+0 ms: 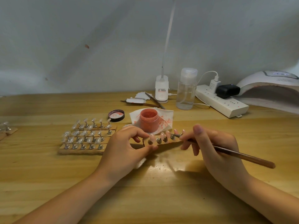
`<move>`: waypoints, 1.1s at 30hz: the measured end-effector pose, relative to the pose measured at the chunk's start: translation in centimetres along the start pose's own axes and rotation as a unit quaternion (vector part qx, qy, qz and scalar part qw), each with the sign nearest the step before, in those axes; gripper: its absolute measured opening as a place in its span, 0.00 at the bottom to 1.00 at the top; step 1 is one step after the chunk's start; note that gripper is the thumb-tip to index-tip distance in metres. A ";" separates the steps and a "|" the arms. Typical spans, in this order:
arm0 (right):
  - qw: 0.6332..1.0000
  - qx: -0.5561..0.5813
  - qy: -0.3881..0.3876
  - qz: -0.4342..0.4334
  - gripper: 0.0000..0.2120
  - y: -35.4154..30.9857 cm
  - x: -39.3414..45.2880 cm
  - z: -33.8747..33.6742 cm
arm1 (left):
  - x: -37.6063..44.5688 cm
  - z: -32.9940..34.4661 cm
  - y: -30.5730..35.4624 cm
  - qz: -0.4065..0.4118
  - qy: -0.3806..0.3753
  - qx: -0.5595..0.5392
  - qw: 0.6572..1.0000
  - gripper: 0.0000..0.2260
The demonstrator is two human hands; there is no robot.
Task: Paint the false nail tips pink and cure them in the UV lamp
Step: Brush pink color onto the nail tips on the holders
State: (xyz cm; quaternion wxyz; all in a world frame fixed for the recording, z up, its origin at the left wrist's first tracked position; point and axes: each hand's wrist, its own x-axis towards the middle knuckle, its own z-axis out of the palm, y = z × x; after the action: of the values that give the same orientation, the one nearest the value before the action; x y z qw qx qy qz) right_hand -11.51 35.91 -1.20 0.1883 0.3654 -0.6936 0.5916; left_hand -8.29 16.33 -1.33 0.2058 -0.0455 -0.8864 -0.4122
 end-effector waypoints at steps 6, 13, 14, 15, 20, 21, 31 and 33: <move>0.998 -0.045 -0.040 -0.019 0.18 0.1 0.1 0.7 | -0.1 -0.1 0.1 0.010 0.000 0.009 1.000 0.08; 0.999 0.015 -0.032 -0.012 0.20 -0.1 -0.1 0.4 | -0.1 -0.2 0.0 0.007 -0.004 0.010 1.000 0.08; 1.000 0.004 -0.028 -0.009 0.20 -0.1 0.0 0.5 | -0.1 -0.2 0.0 0.007 -0.005 0.010 1.000 0.08; 1.000 -0.005 -0.027 -0.005 0.19 0.0 0.1 0.6 | -0.1 -0.2 0.0 0.007 -0.005 0.011 1.000 0.08; 0.999 0.018 -0.048 -0.005 0.21 -0.1 -0.2 0.5 | -0.1 -0.2 0.1 0.004 -0.007 0.009 1.000 0.08; 0.999 0.023 -0.045 -0.009 0.22 -0.2 -0.3 0.5 | 0.0 -0.2 0.1 0.003 -0.008 0.009 1.000 0.08; 0.998 -0.022 -0.052 -0.009 0.23 -0.3 -0.2 0.4 | -0.1 -0.2 0.1 0.006 -0.005 0.003 1.000 0.08; 0.998 -0.010 -0.059 -0.015 0.24 -0.6 -0.3 0.2 | -0.1 -0.2 0.0 0.005 -0.008 0.000 1.000 0.08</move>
State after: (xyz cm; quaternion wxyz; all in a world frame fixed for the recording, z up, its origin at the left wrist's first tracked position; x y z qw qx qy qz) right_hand -10.82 35.80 -1.05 0.1591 0.4080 -0.7040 0.5591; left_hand -8.18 16.23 -1.23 0.2011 -0.0532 -0.8875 -0.4112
